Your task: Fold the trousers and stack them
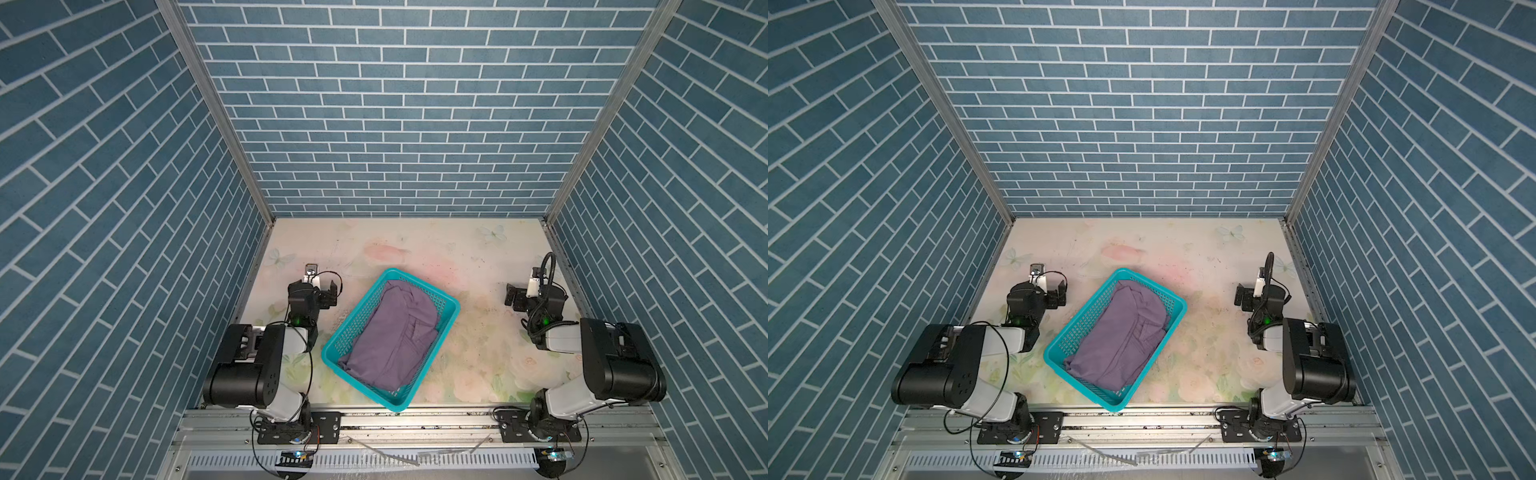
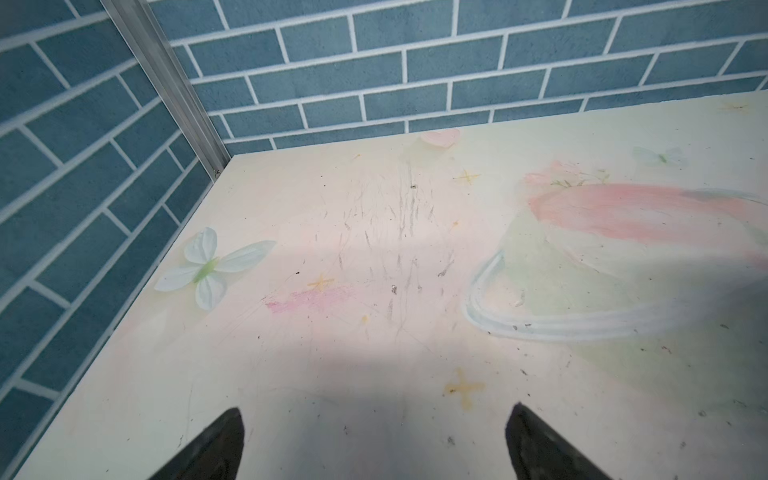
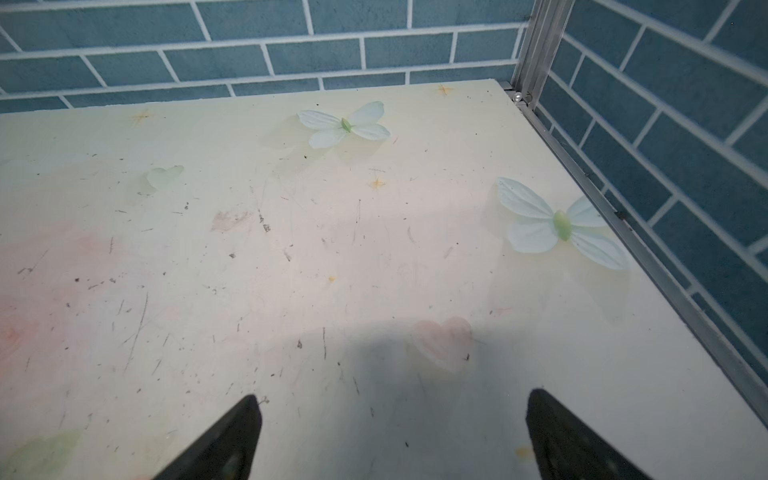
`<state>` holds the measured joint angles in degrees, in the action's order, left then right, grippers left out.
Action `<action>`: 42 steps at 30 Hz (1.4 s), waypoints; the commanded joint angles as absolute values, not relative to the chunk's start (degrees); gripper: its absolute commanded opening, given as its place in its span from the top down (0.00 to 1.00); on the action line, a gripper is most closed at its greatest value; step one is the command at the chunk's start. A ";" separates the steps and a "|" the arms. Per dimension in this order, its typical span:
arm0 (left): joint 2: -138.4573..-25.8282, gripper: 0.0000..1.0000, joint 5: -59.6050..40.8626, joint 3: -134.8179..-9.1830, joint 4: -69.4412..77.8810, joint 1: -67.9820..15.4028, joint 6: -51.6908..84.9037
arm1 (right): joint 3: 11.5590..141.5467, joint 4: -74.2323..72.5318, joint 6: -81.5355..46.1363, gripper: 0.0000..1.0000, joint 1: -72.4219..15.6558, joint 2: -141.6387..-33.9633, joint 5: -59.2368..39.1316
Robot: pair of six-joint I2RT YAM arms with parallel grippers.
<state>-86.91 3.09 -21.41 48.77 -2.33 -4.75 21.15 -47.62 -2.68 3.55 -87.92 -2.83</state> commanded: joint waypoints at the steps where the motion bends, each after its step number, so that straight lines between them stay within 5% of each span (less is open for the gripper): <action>1: -87.52 0.01 2.63 -22.02 49.57 -2.46 -5.10 | 22.76 -49.12 -2.88 0.01 3.65 -88.30 -2.99; 32: -87.61 0.01 2.11 -22.47 48.85 -1.76 -4.45 | 22.90 -48.86 -3.00 0.01 3.65 -88.46 -2.80; 38: -78.30 0.01 9.20 -23.91 39.05 -3.24 -3.69 | 19.91 -45.63 -5.40 0.01 1.93 -78.08 10.94; 42: -70.64 0.01 20.14 -28.33 25.61 -4.04 3.31 | 24.30 -24.55 -11.91 0.01 -0.28 -66.07 24.11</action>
